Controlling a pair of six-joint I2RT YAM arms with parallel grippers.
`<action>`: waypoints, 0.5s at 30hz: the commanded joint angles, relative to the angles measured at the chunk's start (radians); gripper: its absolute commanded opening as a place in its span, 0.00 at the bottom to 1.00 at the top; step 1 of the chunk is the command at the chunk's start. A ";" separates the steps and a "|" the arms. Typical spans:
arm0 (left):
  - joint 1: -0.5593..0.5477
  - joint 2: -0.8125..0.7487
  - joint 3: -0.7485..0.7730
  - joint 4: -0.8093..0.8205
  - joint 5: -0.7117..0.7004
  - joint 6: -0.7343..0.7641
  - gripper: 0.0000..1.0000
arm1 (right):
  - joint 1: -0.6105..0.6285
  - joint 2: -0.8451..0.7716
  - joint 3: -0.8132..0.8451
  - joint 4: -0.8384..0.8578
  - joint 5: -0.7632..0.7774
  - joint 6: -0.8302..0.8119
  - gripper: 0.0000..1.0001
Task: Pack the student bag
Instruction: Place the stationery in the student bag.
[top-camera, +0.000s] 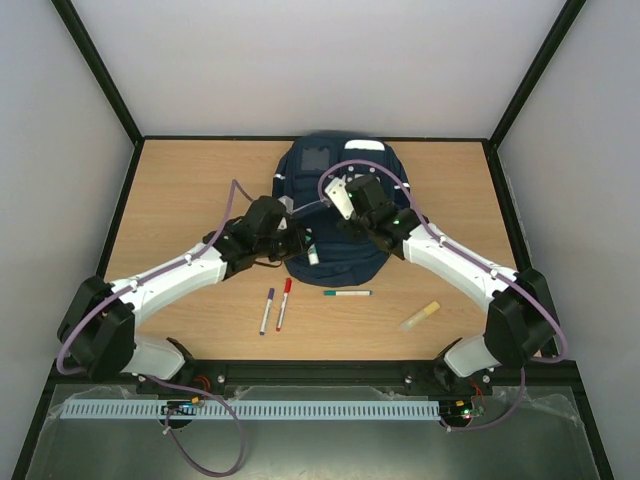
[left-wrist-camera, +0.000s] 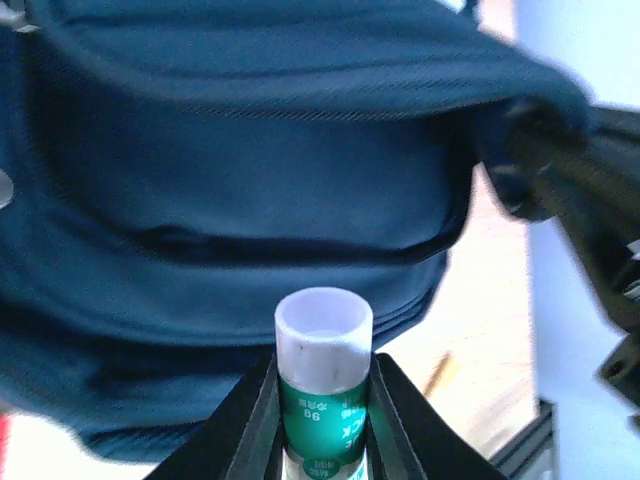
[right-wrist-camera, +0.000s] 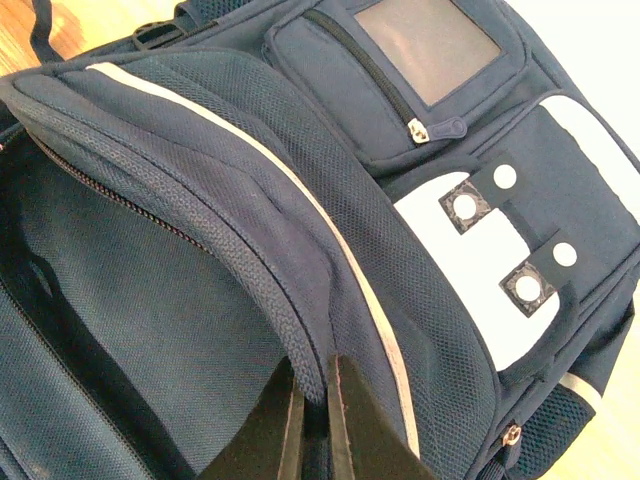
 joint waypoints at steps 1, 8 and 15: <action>-0.005 0.026 -0.016 0.271 0.037 -0.171 0.02 | 0.000 0.008 0.097 -0.042 -0.024 0.029 0.01; -0.007 0.075 -0.065 0.477 0.031 -0.376 0.02 | 0.000 0.043 0.183 -0.077 -0.030 0.033 0.01; -0.012 0.145 -0.067 0.516 0.017 -0.488 0.02 | -0.002 0.071 0.254 -0.110 -0.051 0.066 0.01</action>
